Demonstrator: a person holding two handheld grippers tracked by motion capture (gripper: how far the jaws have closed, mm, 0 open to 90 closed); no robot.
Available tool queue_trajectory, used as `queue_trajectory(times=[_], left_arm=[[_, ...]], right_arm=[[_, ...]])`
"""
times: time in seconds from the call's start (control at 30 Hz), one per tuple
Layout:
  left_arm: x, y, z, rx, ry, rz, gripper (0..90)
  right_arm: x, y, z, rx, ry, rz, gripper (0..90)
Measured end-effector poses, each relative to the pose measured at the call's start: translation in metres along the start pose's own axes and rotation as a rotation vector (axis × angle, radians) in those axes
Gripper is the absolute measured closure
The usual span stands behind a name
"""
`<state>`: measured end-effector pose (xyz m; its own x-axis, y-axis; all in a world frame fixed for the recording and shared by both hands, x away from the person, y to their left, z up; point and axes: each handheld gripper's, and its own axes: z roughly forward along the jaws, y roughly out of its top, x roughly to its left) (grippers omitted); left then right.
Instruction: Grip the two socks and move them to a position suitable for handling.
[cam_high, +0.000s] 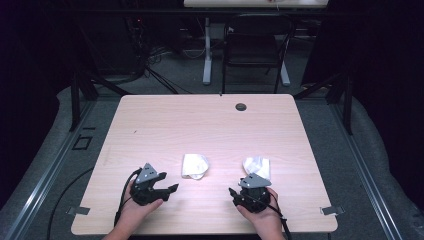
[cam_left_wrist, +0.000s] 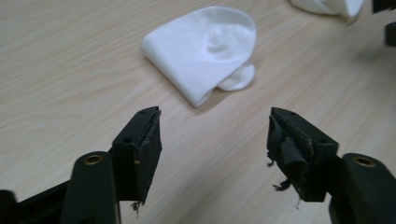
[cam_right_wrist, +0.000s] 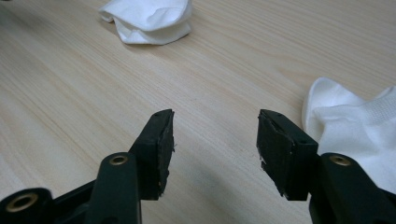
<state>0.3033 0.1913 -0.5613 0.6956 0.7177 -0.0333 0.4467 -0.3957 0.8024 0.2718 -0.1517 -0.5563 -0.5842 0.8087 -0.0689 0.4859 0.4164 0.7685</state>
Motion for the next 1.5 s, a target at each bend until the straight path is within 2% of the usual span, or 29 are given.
queue_trajectory(times=[0.1,0.2,0.3,0.33,0.4,0.5,0.57,0.77,0.83,0.9,1.07,1.13,1.23,1.3,1.4,1.5], left_arm=[[0.001,-0.005,0.004,0.044,0.020,0.004,42.8],[0.001,-0.005,0.005,0.049,0.026,-0.017,47.7],[0.000,-0.002,0.003,0.059,0.031,-0.053,47.5],[0.000,-0.001,0.003,0.066,0.035,-0.052,47.4],[0.000,0.000,0.004,0.073,0.010,-0.053,46.6],[-0.001,-0.001,0.005,0.082,0.018,-0.032,45.7],[0.000,-0.002,0.006,0.087,0.022,-0.040,46.1],[0.004,-0.003,0.004,0.056,0.034,-0.056,47.0],[0.005,-0.003,0.001,0.031,0.056,-0.037,47.8],[0.007,-0.003,0.001,0.024,0.054,-0.037,48.6],[0.009,0.001,0.002,0.031,0.083,-0.028,49.0],[0.011,0.005,0.002,0.032,0.067,-0.038,49.3],[0.010,0.009,0.004,0.021,0.079,-0.048,52.3],[0.008,0.014,0.008,-0.009,0.080,-0.043,55.3],[0.007,0.018,0.013,-0.009,0.074,-0.054,58.1],[0.006,0.022,0.017,-0.008,0.071,-0.047,62.7]], right_arm=[[0.000,-0.002,0.003,-0.004,0.008,-0.003,48.6],[0.000,-0.002,0.005,-0.002,0.011,-0.004,49.2],[0.001,-0.003,0.009,0.013,0.019,0.011,49.6],[0.001,-0.003,0.009,0.012,0.023,0.014,49.7],[0.001,-0.003,0.010,0.007,0.024,0.017,49.7],[0.002,-0.004,0.011,0.010,0.016,0.014,49.7],[0.002,-0.004,0.012,0.016,0.015,0.012,50.2],[0.001,-0.003,0.011,0.022,0.019,0.029,51.6],[0.000,-0.003,0.011,0.015,0.020,0.045,51.9],[0.000,-0.003,0.011,0.020,0.024,0.054,51.9],[0.000,-0.003,0.012,0.023,0.046,0.067,55.1],[-0.001,-0.003,0.011,0.019,0.049,0.065,55.6],[-0.003,-0.003,0.010,0.012,0.050,0.067,56.1],[-0.004,-0.003,0.010,0.003,0.051,0.083,56.6],[-0.004,-0.004,0.009,0.001,0.050,0.085,56.9],[-0.005,-0.003,0.008,-0.009,0.054,0.095,57.3]])
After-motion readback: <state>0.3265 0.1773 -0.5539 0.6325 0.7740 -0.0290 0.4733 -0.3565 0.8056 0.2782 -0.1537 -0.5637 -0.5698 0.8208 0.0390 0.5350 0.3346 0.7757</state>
